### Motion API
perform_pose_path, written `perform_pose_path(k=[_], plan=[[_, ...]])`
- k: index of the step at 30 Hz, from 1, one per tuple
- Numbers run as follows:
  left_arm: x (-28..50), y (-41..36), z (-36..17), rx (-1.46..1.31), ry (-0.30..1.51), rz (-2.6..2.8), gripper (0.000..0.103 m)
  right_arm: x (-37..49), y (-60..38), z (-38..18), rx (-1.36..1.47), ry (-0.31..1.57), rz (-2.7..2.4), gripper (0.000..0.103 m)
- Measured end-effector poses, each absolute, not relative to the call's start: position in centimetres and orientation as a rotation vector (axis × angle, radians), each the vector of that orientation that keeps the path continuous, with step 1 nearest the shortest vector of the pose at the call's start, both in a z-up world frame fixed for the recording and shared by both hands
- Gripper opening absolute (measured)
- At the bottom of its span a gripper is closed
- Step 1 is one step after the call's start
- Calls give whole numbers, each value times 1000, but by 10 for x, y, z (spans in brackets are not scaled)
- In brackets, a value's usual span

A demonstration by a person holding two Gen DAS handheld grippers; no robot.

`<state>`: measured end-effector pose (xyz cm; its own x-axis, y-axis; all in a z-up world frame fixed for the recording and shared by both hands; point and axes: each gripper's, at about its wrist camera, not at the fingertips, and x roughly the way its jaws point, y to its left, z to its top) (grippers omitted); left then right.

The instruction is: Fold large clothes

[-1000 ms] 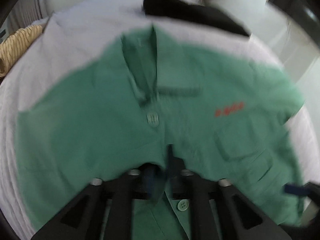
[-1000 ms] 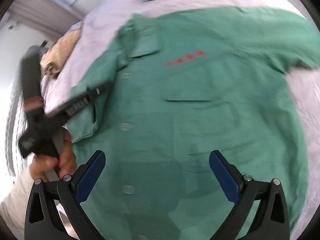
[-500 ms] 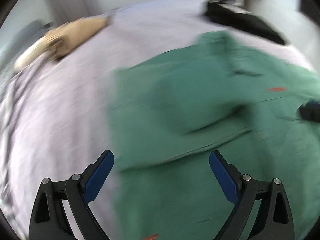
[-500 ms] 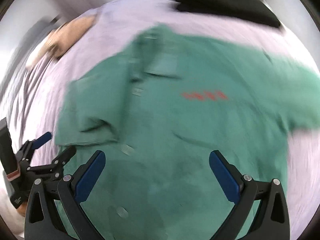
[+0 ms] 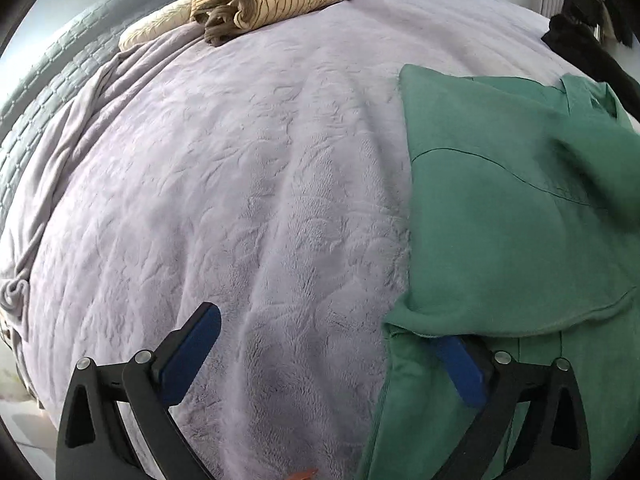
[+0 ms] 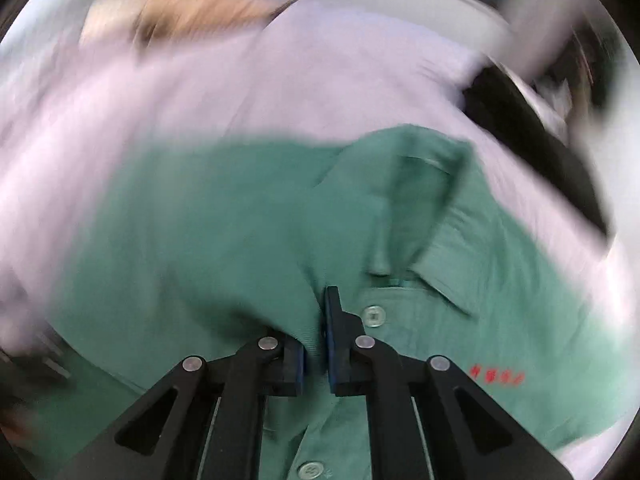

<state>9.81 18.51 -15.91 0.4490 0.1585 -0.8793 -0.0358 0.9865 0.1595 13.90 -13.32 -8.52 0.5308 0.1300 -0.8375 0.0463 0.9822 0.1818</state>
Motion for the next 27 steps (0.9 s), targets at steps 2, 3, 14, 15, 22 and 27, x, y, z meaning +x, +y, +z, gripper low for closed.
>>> perform_pose_path(k=[2,3,14,15,22,27], plan=[[102,187,-163,116,1102,108,103,130,-184,-92,474,1007,15,9],[103,188,-163,123,1108,96,103,127,-210,-105,635,1021,0,25],[136,226,-106,17,1175,-196,103,42,-220,-145,1180,1066,146,74],[155,228,-108,-35,1192,-221,103,40,-194,-150,1206,1097,214,74],[251,171,-157,-122,1352,-383,86,83,-38,-191,1265,1221,444,74],[259,150,-156,-51,1363,-421,13,109,5,-205,1338,1237,435,4]])
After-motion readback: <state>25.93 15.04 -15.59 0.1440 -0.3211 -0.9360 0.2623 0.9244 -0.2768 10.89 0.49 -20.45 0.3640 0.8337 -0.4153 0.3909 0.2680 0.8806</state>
